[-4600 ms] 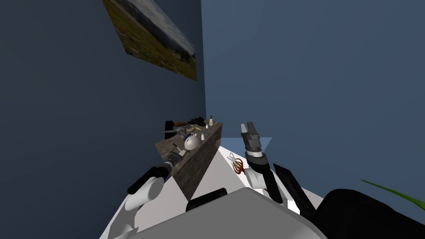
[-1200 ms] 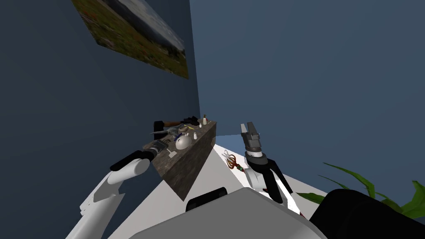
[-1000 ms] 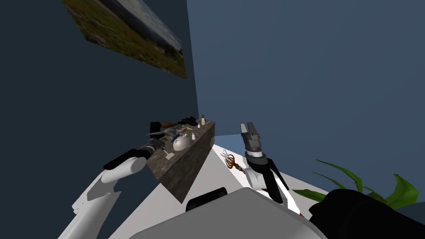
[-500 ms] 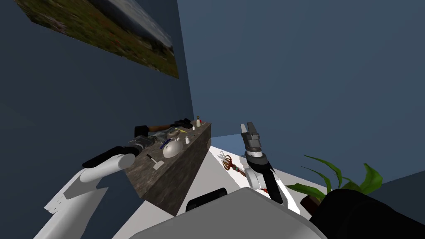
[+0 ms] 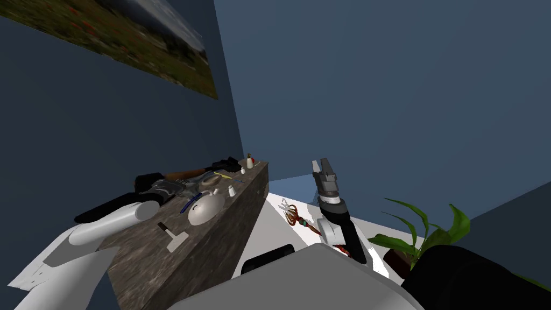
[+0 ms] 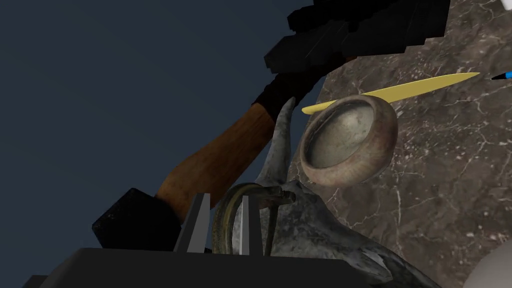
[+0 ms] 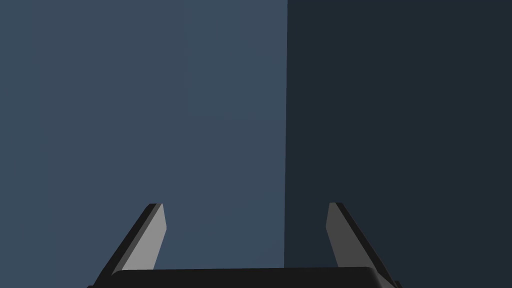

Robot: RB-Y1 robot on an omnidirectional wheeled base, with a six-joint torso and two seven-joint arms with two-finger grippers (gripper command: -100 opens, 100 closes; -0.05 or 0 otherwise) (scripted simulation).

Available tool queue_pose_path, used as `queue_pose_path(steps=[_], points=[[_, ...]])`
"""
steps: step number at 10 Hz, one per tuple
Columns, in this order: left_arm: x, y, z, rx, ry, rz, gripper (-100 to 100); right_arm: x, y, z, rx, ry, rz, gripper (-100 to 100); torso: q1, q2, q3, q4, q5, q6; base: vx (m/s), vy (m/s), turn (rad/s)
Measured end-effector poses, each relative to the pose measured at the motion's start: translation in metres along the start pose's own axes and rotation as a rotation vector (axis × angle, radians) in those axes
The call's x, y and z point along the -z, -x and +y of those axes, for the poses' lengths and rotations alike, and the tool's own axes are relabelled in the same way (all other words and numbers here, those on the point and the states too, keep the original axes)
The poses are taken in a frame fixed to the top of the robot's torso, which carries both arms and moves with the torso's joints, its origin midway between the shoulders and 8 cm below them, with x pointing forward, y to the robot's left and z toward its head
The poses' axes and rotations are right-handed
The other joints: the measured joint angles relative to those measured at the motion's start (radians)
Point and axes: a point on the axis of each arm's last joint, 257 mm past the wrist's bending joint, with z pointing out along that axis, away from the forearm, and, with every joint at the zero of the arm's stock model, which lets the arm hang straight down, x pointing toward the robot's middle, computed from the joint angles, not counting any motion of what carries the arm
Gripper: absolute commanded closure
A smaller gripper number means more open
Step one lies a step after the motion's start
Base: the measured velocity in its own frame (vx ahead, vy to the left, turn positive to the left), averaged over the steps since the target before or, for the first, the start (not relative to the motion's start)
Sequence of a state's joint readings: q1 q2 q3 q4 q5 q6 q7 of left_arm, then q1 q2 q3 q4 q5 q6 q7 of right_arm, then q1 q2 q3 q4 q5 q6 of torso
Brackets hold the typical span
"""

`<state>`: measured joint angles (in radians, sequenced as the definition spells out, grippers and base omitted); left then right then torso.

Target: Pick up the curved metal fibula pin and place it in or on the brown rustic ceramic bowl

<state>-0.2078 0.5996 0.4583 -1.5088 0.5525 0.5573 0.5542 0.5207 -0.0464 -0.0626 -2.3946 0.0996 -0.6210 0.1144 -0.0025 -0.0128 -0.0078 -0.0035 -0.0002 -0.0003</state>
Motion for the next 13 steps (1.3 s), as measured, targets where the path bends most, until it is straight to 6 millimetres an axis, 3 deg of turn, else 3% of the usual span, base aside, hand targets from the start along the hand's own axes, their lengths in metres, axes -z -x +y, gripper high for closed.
queue_pose_path(steps=[6,10,11,13], points=[[0.006,0.075,-0.024,0.018,-0.021,-0.155,100,0.0,0.0,0.0,0.0,0.0,0.0,0,0.003,0.0,0.0,0.0,0.001,0.001,0.167,-0.009,-0.125],[0.018,0.133,-0.022,0.04,-0.013,-0.271,100,0.0,0.0,0.0,0.0,0.0,0.0,0,0.001,-0.003,-0.002,-0.002,0.001,0.002,0.176,-0.006,-0.131],[0.019,0.134,-0.022,0.042,-0.012,-0.274,-100,0.0,0.0,0.0,0.0,0.0,0.0,0,0.001,0.003,0.001,-0.001,0.001,0.0,0.019,0.002,0.0],[0.019,0.134,-0.022,0.042,-0.012,-0.273,-100,0.0,0.0,0.0,0.0,0.0,0.0,0,0.0,0.011,0.006,0.001,0.001,0.0,0.005,0.0,-0.001]])
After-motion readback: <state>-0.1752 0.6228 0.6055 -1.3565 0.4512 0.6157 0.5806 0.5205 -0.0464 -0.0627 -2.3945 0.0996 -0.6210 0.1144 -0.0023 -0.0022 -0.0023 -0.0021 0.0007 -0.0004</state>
